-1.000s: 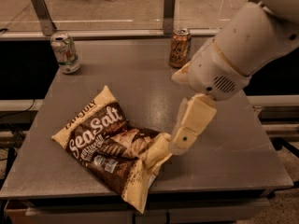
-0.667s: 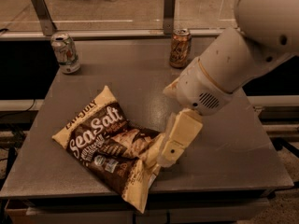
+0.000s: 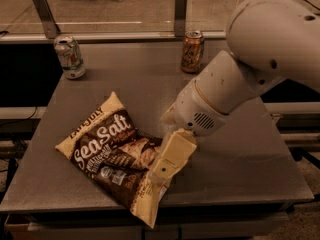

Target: Move brown chip bag near orange can

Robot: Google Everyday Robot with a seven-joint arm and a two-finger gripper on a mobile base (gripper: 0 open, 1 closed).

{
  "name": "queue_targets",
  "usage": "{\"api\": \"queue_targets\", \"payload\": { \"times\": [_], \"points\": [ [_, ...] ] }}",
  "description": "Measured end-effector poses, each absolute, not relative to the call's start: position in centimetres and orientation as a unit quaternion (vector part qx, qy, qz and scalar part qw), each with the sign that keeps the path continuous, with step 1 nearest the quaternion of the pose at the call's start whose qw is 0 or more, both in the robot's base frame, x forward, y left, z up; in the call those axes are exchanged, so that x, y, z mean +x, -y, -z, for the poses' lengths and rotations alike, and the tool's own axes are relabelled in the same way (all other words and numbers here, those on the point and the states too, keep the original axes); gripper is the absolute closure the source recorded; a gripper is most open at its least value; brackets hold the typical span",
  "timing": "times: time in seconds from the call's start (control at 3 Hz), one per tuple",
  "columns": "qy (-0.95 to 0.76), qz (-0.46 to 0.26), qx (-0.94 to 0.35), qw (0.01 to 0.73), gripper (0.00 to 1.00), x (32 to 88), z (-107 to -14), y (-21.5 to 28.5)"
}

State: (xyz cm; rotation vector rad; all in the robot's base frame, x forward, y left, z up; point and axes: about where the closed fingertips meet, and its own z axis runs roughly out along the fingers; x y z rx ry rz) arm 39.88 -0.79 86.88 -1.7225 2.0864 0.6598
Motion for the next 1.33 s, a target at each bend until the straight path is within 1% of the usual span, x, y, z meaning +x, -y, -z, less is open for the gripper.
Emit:
{"api": "queue_targets", "payload": {
  "times": [0.67,1.0,1.33],
  "points": [
    [-0.745,-0.256,-0.593,0.163,0.64,39.0,-86.0,-0.3],
    [-0.755,-0.256,-0.582,0.161,0.86,39.1,-85.8,0.5],
    [-0.769,-0.241,-0.565,0.180,1.00,40.8,-87.2,3.1]
  ]
}}
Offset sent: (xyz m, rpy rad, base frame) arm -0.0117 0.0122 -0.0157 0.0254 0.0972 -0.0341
